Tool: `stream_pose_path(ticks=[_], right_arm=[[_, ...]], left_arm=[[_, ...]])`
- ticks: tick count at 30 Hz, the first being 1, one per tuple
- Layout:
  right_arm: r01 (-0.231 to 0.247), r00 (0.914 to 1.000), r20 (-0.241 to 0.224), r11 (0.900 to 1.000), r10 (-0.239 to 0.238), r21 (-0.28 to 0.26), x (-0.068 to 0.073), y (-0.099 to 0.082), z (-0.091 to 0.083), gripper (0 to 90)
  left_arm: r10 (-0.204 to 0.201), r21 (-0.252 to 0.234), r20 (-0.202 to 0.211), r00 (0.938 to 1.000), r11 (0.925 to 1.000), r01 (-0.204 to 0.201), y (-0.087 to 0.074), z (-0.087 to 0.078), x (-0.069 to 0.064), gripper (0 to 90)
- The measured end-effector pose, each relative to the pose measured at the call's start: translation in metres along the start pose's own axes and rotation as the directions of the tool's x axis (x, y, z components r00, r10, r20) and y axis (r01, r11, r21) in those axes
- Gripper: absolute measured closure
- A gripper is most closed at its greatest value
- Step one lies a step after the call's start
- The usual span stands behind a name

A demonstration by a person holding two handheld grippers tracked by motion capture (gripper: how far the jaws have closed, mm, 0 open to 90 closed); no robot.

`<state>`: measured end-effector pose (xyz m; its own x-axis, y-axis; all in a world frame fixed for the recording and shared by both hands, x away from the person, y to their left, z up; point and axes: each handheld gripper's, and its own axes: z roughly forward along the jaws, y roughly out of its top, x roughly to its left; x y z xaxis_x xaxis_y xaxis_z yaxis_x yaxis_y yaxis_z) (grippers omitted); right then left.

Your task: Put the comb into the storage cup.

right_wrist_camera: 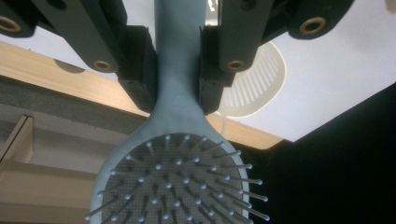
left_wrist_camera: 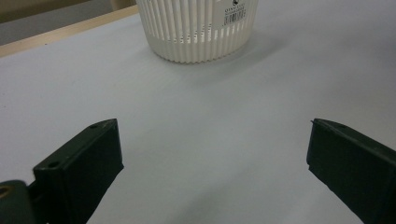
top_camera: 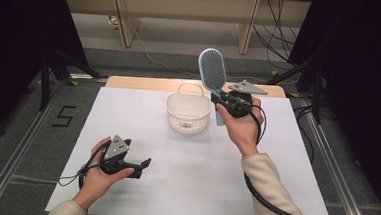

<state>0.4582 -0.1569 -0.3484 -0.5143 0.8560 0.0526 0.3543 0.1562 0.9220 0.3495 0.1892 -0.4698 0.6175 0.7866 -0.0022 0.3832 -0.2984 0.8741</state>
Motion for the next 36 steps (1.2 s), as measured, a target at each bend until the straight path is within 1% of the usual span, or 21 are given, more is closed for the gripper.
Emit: stream_pose_path(ticks=[11,36], right_arm=[[-0.004,1.0,0.001,1.0,0.004,-0.005,0.001,0.0,0.003,70.6],[-0.008,0.9999,-0.013,0.9999,0.008,-0.007,0.004,0.001,0.012,70.6]], left_arm=[[0.001,-0.001,0.001,1.0,1.0,-0.001,0.0,0.0,0.0,2.8],[-0.002,-0.001,0.001,1.0,1.0,0.002,0.0,0.0,0.0,2.7]])
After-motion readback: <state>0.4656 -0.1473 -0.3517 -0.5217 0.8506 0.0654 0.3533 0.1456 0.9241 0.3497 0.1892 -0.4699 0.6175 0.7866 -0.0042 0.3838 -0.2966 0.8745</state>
